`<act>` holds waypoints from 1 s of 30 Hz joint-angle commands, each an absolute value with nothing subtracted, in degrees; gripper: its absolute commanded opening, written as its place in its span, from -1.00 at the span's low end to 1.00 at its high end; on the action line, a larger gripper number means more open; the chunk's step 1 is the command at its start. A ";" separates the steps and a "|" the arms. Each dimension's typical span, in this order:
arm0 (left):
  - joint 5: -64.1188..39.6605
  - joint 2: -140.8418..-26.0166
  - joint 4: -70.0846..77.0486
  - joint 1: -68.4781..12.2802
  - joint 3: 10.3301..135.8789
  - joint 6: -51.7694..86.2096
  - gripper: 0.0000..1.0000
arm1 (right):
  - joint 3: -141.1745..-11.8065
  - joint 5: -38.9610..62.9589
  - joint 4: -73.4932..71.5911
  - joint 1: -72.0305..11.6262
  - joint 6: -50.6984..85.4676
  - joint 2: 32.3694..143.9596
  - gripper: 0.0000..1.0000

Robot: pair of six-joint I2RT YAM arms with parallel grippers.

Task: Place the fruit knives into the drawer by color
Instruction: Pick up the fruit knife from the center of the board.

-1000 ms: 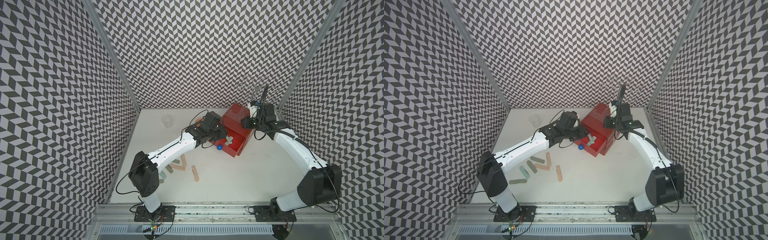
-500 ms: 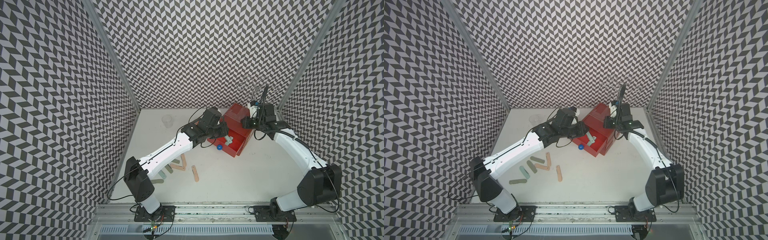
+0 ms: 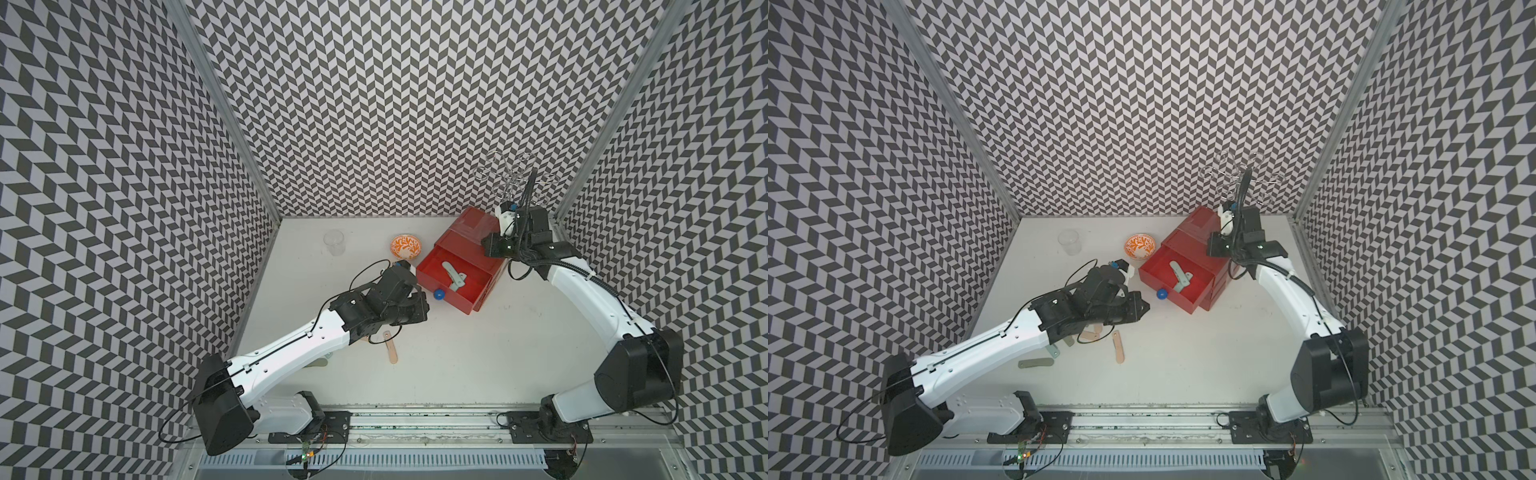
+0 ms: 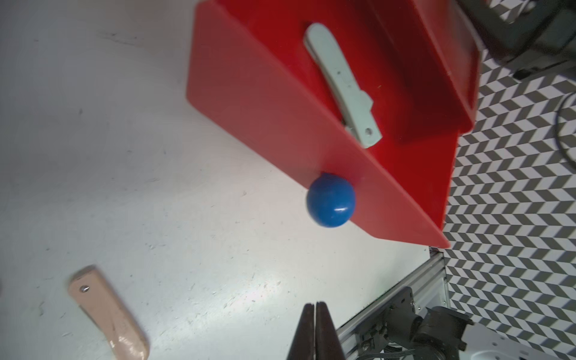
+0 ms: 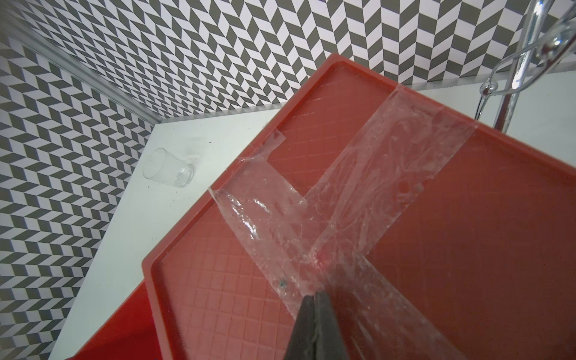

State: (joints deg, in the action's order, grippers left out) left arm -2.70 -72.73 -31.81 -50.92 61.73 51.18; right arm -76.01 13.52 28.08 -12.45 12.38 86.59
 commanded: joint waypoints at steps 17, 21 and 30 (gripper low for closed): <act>2.30 -65.89 -48.33 -20.20 42.86 53.32 -0.71 | -72.82 12.94 34.07 -12.38 11.85 87.72 -0.99; -0.56 -68.56 -47.18 -12.35 42.86 49.93 -0.71 | -72.42 12.88 34.01 -12.37 11.78 87.72 -0.99; 2.73 -76.17 -51.92 -3.94 48.83 44.09 -0.70 | -70.47 15.10 31.79 -12.36 12.53 87.01 -0.98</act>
State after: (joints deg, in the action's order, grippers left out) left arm 1.08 -74.87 -49.06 -4.91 46.63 47.07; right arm -73.60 14.39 24.73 -12.45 12.45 85.71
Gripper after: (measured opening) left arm 0.150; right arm 0.047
